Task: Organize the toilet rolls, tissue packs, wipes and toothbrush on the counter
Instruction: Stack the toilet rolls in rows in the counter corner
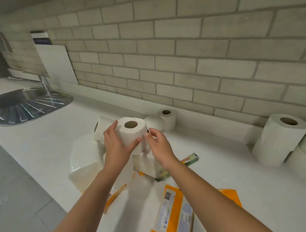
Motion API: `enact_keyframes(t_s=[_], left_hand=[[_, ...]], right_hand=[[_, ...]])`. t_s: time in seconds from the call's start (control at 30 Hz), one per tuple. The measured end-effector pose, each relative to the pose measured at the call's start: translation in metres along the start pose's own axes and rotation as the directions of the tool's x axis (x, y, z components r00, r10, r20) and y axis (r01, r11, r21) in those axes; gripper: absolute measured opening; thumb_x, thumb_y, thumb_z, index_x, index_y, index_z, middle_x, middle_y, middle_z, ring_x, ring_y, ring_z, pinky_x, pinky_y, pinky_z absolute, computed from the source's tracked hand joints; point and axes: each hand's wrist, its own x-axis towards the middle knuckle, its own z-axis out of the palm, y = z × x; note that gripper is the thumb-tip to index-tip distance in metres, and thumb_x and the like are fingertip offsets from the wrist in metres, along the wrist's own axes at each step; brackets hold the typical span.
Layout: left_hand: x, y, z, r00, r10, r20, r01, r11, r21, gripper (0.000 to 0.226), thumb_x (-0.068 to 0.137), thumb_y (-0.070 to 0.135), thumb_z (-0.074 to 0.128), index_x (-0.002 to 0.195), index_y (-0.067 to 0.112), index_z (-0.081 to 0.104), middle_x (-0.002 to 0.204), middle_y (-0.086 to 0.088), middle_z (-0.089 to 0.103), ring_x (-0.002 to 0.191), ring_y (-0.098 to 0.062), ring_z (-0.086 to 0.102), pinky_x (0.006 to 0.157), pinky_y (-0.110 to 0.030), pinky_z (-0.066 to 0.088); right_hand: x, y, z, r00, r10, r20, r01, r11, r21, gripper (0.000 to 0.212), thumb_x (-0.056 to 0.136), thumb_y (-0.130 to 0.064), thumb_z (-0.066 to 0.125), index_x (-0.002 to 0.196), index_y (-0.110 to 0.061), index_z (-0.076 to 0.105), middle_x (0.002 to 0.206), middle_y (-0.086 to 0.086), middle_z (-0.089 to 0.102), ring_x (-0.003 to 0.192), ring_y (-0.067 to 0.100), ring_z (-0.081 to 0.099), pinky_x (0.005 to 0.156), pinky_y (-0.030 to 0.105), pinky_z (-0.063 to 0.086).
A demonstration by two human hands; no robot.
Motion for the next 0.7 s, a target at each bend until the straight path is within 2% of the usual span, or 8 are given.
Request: enact_keyframes(t_s=[0.13,0.2,0.3,0.33,0.4,0.47,0.6,0.7], left_hand=[[0.008,-0.002,0.008,0.999,-0.041,0.023,0.043,0.994,-0.100,0.122,0.061,0.046,0.090,0.154,0.016,0.017,0.142,0.000,0.036,0.137,-0.018,0.035,0.107,-0.029,0.035],[0.012,-0.001,0.014,0.998,-0.051,0.036,0.056,0.983,-0.173,0.128,0.055,0.052,0.092,0.154,0.021,0.016,0.133,0.008,0.045,0.132,-0.017,0.045,0.105,-0.031,0.039],[0.013,0.009,0.028,0.994,-0.086,0.062,0.099,0.958,-0.269,0.127,0.055,0.051,0.092,0.154,0.021,0.017,0.128,0.012,0.049,0.128,-0.015,0.051,0.102,-0.031,0.042],[0.013,0.015,0.033,0.996,-0.065,0.066,0.081,0.957,-0.280,0.121,0.057,0.049,0.092,0.152,0.021,0.024,0.128,0.013,0.051,0.126,-0.013,0.053,0.103,-0.032,0.044],[0.014,0.027,0.046,0.997,0.034,0.073,-0.012,0.959,-0.283,0.092,0.056,0.048,0.092,0.133,0.027,0.046,0.120,0.014,0.062,0.114,-0.009,0.061,0.099,-0.038,0.051],[0.010,0.043,0.066,0.985,0.133,0.111,-0.097,0.955,-0.279,0.074,0.055,0.052,0.091,0.118,0.032,0.056,0.109,0.015,0.067,0.105,-0.008,0.064,0.093,-0.041,0.053],[-0.007,0.069,0.107,0.949,0.220,0.227,-0.151,0.946,-0.287,0.080,0.055,0.058,0.088,0.124,0.030,0.058,0.115,0.012,0.063,0.112,-0.013,0.059,0.096,-0.042,0.051],[-0.025,0.080,0.143,0.918,0.208,0.338,-0.084,0.934,-0.347,0.083,0.052,0.063,0.087,0.123,0.035,0.056,0.119,0.013,0.061,0.115,-0.014,0.058,0.096,-0.044,0.051]], right_hand=[[0.002,0.000,0.008,0.999,0.024,0.033,-0.026,0.997,0.074,0.039,0.100,-0.036,0.047,0.133,-0.016,0.053,0.124,-0.005,0.057,0.108,0.007,0.051,0.091,0.019,0.037],[0.003,0.003,0.008,0.999,0.043,0.017,-0.044,0.995,0.090,0.042,0.099,-0.041,0.047,0.134,-0.019,0.051,0.124,-0.008,0.058,0.111,0.007,0.054,0.090,0.017,0.039],[0.004,0.005,-0.003,0.998,0.043,-0.047,-0.038,0.993,0.111,0.023,0.100,-0.039,0.045,0.119,-0.027,0.052,0.101,-0.020,0.056,0.092,-0.006,0.053,0.076,0.005,0.042],[0.004,0.006,-0.009,0.995,0.042,-0.088,-0.030,0.991,0.128,0.021,0.100,-0.040,0.045,0.116,-0.028,0.052,0.102,-0.019,0.057,0.093,-0.006,0.053,0.080,0.007,0.043],[0.002,0.008,-0.023,0.982,0.043,-0.183,-0.012,0.985,0.170,0.028,0.098,-0.044,0.048,0.117,-0.025,0.054,0.116,-0.010,0.059,0.109,0.004,0.055,0.098,0.023,0.044],[-0.004,0.016,-0.044,0.957,0.070,-0.281,-0.006,0.975,0.222,0.038,0.095,-0.047,0.050,0.123,-0.021,0.055,0.124,-0.005,0.059,0.115,0.009,0.055,0.105,0.035,0.044],[-0.022,0.032,-0.088,0.906,0.104,-0.410,0.013,0.962,0.272,0.037,0.094,-0.048,0.052,0.120,-0.022,0.054,0.122,0.000,0.061,0.112,0.009,0.057,0.104,0.038,0.045],[-0.037,0.046,-0.124,0.858,0.137,-0.495,0.015,0.957,0.291,0.039,0.092,-0.049,0.056,0.119,-0.021,0.055,0.121,0.001,0.062,0.112,0.012,0.059,0.104,0.041,0.046]])
